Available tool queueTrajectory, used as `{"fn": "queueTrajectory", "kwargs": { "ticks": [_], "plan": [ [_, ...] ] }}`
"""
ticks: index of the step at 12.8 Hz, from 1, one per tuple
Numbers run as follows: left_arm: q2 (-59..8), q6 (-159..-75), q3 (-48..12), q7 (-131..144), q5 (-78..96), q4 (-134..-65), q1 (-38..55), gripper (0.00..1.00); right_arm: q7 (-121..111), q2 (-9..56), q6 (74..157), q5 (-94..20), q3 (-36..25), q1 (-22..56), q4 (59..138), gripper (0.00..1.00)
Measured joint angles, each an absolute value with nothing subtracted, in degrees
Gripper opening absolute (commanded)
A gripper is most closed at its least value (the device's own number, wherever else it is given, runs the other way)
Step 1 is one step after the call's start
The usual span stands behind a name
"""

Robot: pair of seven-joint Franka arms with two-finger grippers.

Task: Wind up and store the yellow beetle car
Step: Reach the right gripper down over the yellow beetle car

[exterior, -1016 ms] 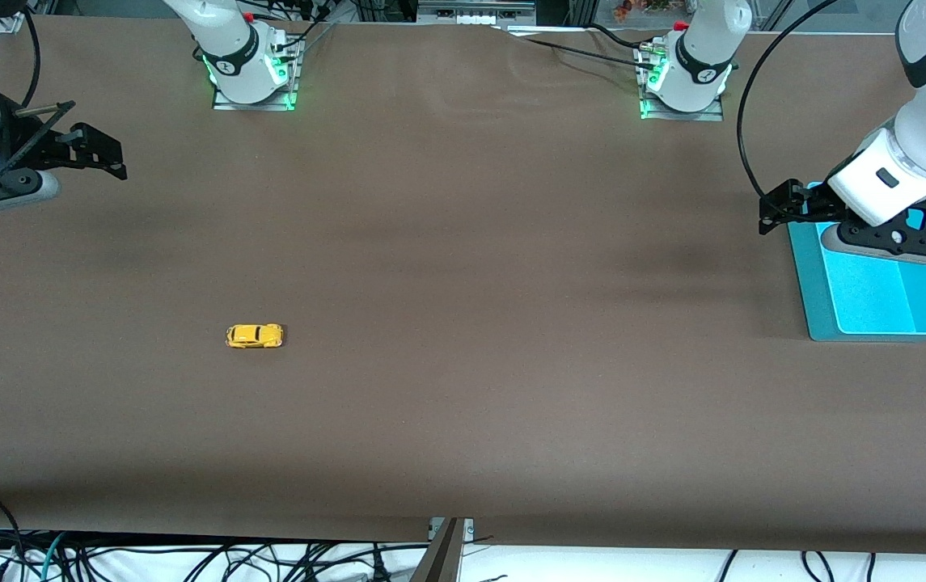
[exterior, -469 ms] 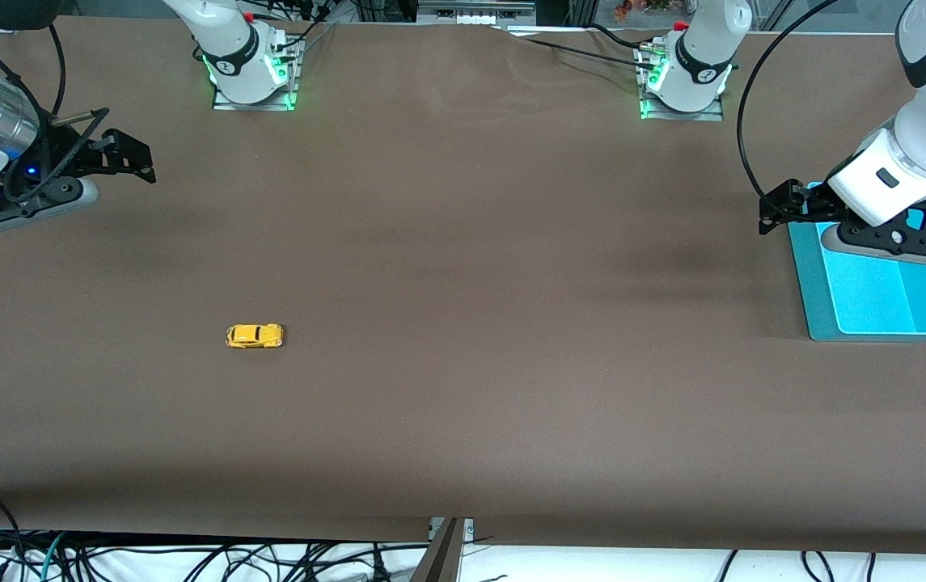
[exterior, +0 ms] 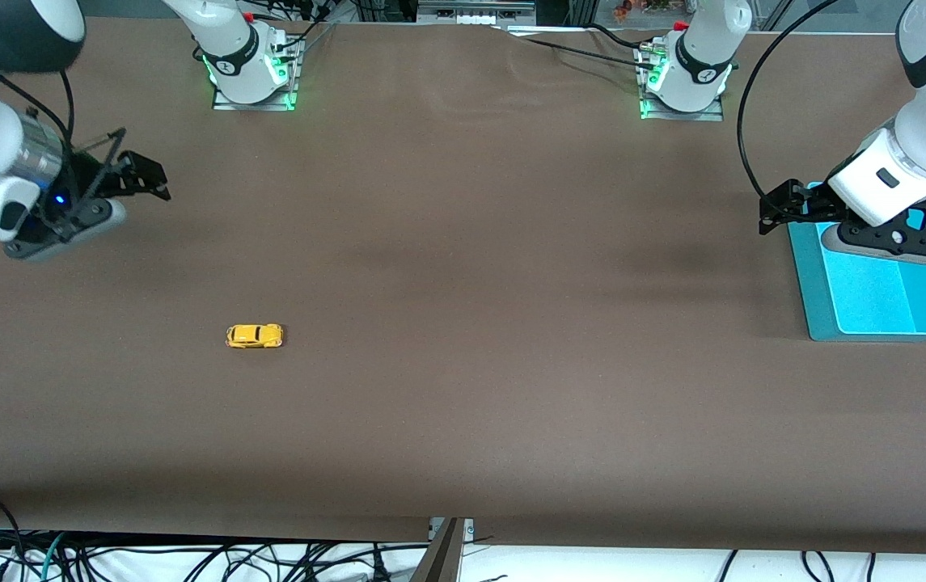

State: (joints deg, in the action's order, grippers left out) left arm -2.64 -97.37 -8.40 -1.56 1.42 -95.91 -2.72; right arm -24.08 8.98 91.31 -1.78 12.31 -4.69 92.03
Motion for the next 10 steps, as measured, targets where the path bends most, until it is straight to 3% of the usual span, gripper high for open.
{"fn": "queueTrajectory", "kwargs": {
  "ticks": [5,10],
  "plan": [
    [-2.69,-96.89,-8.39,-1.56,1.42,-95.78,-2.72,1.0,-48.9,20.33,112.28,-0.14,12.72,-3.36,96.97,1.0],
    [-2.69,-96.82,-8.4,-1.56,1.42,-95.75,-2.72,1.0,-65.4,26.56,127.56,5.99,13.14,-3.14,103.24,1.0]
  ]
}}
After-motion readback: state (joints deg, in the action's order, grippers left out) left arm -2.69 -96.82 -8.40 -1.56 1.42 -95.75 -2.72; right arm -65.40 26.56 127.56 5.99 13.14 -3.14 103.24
